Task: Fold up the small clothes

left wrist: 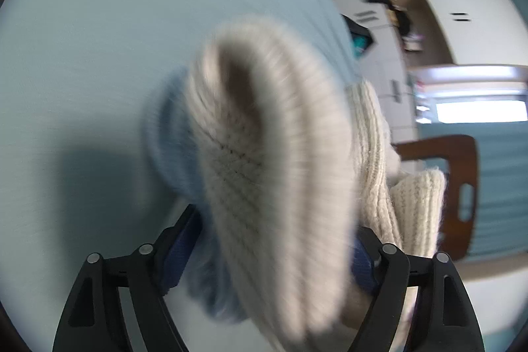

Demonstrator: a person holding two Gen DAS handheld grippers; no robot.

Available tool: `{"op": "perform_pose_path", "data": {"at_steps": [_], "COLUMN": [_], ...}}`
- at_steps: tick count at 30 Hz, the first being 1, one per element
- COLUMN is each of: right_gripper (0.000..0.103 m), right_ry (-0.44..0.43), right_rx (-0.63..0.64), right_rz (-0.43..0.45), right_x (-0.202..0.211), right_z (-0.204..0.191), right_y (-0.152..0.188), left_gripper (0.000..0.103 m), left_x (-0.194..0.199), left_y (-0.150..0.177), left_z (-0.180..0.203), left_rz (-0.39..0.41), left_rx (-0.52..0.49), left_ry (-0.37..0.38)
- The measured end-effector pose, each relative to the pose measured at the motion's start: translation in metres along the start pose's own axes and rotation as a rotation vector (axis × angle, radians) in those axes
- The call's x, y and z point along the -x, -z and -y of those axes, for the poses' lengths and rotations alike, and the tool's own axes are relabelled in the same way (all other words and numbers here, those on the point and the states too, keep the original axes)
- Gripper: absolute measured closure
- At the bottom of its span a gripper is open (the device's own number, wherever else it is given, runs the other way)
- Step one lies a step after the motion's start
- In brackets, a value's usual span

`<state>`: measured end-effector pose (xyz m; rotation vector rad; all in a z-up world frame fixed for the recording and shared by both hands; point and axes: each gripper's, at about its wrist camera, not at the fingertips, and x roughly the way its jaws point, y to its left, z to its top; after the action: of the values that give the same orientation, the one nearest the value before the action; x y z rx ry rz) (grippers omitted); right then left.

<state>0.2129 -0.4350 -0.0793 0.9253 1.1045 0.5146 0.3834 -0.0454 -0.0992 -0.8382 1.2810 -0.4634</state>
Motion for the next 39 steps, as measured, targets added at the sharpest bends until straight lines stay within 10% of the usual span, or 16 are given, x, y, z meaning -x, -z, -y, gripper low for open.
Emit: {"op": "perform_pose_path", "data": {"at_steps": [6, 11, 20, 25, 29, 32, 39], "right_gripper": [0.001, 0.001, 0.001, 0.001, 0.001, 0.001, 0.001], "right_ry": [0.335, 0.567, 0.559, 0.54, 0.568, 0.579, 0.487], "right_rx": [0.191, 0.462, 0.574, 0.643, 0.595, 0.456, 0.487], "right_rz": [0.164, 0.239, 0.272, 0.265, 0.258, 0.082, 0.269], "right_x": [0.047, 0.036, 0.013, -0.004, -0.002, 0.019, 0.151], "right_z": [-0.057, -0.1, -0.1, -0.101, -0.116, -0.133, -0.181], "right_y": [0.033, 0.073, 0.094, 0.077, 0.083, 0.065, 0.146], "left_gripper": [0.007, 0.001, 0.0, 0.0, 0.0, 0.0, 0.0], "left_x": [0.094, 0.117, -0.004, 0.003, 0.003, 0.023, 0.107], "left_y": [0.014, 0.056, 0.09, 0.068, 0.087, 0.106, 0.17], "left_z": [0.055, 0.121, 0.171, 0.122, 0.148, 0.179, 0.206], "left_rz": [0.259, 0.383, 0.317, 0.329, 0.374, 0.342, 0.434], "left_rx": [-0.201, -0.436, -0.756, -0.496, -0.599, -0.681, -0.682], "left_ry": [-0.436, -0.5, -0.799, -0.594, -0.712, -0.776, -0.841]}}
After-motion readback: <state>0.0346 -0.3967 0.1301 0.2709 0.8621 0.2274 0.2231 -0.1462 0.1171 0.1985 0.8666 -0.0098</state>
